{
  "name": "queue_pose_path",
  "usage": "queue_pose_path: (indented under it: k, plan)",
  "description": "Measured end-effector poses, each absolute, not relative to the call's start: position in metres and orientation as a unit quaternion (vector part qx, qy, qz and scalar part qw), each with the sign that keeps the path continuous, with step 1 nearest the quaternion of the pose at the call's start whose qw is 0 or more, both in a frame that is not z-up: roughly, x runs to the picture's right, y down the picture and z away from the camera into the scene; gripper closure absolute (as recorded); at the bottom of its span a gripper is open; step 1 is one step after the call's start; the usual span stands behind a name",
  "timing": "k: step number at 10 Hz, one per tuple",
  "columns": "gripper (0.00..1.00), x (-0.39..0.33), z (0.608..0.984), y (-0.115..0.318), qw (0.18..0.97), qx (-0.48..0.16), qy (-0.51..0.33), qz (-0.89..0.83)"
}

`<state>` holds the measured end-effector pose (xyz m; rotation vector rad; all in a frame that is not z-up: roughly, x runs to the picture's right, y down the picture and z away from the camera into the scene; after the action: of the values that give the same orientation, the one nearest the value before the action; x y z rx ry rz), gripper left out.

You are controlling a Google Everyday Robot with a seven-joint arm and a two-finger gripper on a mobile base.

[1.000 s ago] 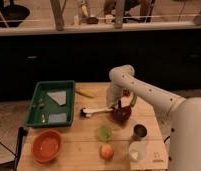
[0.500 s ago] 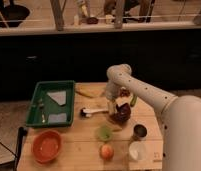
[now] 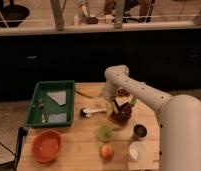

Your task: Wipe red bowl with brush

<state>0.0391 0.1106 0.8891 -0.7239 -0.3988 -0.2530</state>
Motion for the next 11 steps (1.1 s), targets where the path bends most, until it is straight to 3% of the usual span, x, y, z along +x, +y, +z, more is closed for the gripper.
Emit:
queue_pose_path:
  k: [5,8,11]
  plan:
    - [0.21,0.028,0.913,0.129,0.910,-0.354,-0.193,-0.094]
    - [0.47,0.036,0.932,0.145,0.906,-0.366,-0.201,-0.070]
    - [0.77,0.039,0.928,0.140,0.906,-0.367,-0.198,-0.072]
